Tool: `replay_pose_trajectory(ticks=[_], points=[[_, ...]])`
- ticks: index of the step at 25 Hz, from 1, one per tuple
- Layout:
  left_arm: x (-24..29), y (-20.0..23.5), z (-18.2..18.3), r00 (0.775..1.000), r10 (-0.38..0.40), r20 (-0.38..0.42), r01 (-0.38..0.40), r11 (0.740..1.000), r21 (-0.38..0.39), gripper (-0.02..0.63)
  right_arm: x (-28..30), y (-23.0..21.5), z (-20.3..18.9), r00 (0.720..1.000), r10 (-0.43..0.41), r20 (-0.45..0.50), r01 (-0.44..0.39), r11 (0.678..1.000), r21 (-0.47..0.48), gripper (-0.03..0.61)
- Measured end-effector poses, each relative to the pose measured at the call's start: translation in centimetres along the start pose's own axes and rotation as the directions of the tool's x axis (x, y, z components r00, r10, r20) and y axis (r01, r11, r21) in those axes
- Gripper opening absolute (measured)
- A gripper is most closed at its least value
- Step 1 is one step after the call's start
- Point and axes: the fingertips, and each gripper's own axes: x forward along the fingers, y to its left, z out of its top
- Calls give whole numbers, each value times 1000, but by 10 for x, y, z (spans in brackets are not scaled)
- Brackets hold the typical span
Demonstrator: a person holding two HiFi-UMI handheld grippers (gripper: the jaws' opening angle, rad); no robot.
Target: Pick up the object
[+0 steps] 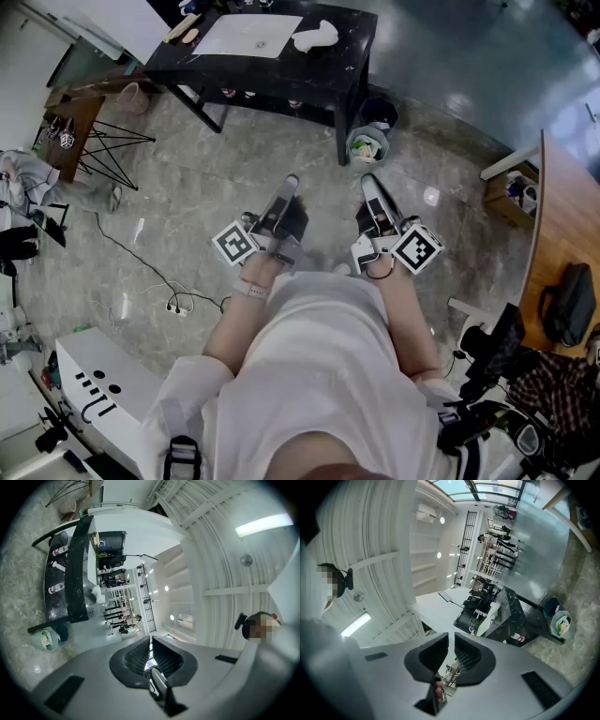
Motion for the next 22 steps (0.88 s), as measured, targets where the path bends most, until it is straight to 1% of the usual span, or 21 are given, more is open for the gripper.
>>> replay_pose_trajectory(ticks=[6,10,16,19,22], points=[[6,3,-1,1000,-7,-15,7,1000,-2,8,-1,-3,3,1000,-6,10,7,1000,-11,51],[16,12,7,999,-17,-27,16,1000,-14,6,8,-11,8,999,-25,24,26,1000,-17,51],[54,50,45,999,-13,-42,11,999,-46,6,57,-39,22,998,-56,37,57,998,-25,51],[75,71,71,999,-10,-45,7,998,-68,7,88,-55,27,996,-82,33,83,996,-37,51],[93,90,104,999,-5,-40,2,996,-86,6,125,-72,30,993,-111,27,111,994,-21,51]])
